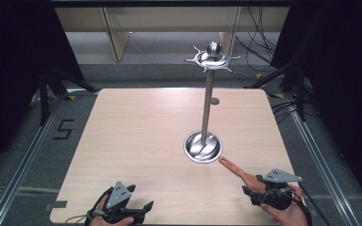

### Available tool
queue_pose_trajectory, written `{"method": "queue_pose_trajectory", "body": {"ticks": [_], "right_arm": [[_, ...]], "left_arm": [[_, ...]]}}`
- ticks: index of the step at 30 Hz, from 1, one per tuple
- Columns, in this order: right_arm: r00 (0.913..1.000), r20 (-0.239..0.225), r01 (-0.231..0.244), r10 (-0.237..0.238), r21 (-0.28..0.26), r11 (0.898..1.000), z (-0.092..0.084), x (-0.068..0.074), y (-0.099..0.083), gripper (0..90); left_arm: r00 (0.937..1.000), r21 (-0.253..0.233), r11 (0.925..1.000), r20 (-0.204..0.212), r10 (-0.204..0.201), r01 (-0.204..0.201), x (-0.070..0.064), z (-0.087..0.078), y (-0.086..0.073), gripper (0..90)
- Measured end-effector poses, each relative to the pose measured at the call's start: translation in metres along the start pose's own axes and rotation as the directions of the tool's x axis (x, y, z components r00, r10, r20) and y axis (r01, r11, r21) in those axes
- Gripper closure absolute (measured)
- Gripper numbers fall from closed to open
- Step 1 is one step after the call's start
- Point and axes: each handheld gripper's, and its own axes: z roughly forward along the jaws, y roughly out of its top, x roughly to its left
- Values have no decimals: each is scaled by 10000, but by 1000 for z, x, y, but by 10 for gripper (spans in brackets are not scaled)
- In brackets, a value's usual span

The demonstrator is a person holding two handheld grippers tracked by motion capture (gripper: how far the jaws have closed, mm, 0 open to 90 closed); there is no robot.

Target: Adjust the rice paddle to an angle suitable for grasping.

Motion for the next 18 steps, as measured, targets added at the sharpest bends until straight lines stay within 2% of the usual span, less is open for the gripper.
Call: {"method": "queue_pose_trajectory", "body": {"ticks": [1, 3, 4, 5, 6, 13, 14, 15, 16, 17, 18], "right_arm": [[9997, 96, -245, 244, 49, 9997, 0, 2, -1, 302], [9998, -28, -171, 171, 147, 9997, 1, -2, -1, 299], [9997, 160, -175, 173, 129, 9998, 2, -4, -2, 295], [9999, 119, -89, 88, 58, 9999, 3, -7, -2, 291], [9992, 199, -350, 347, 157, 9993, 3, -8, -3, 287], [9997, 36, -262, 261, 233, 9994, 5, -10, -1, 282], [9999, -66, -118, 120, 248, 9996, 6, -10, 0, 287], [9988, 25, -489, 489, 311, 9983, 6, -6, 1, 300], [9999, 129, -34, 32, 196, 9998, 8, -8, 2, 308], [9995, 267, 172, -179, 240, 9996, 9, -8, 4, 310], [9998, 188, -24, 17, 338, 9994, 10, -6, 5, 311]], "left_arm": [[10000, -69, 9999, 11, -82, 82, 0, 0, 0, 149], [9999, -57, 9999, -35, -143, 143, -1, 0, 0, 149], [9999, -49, 9999, 10, -146, 147, 0, 0, 0, 149], [9999, -60, 9999, 19, -156, 156, 0, 1, 0, 149], [10000, 50, 10000, 26, -71, 71, 0, 0, 0, 149], [9998, -50, 9998, 22, -194, 194, 1, -1, 0, 150], [9993, -225, 9991, 79, -364, 366, 0, 0, 0, 150], [9995, -182, 9993, 66, -321, 323, 1, -1, 0, 150], [9994, -202, 9992, 59, -330, 331, 1, -1, 0, 150], [9994, -195, 9992, 67, -340, 341, 1, -1, 0, 150], [9992, -211, 9990, 104, -396, 398, 1, -1, 0, 150]]}}
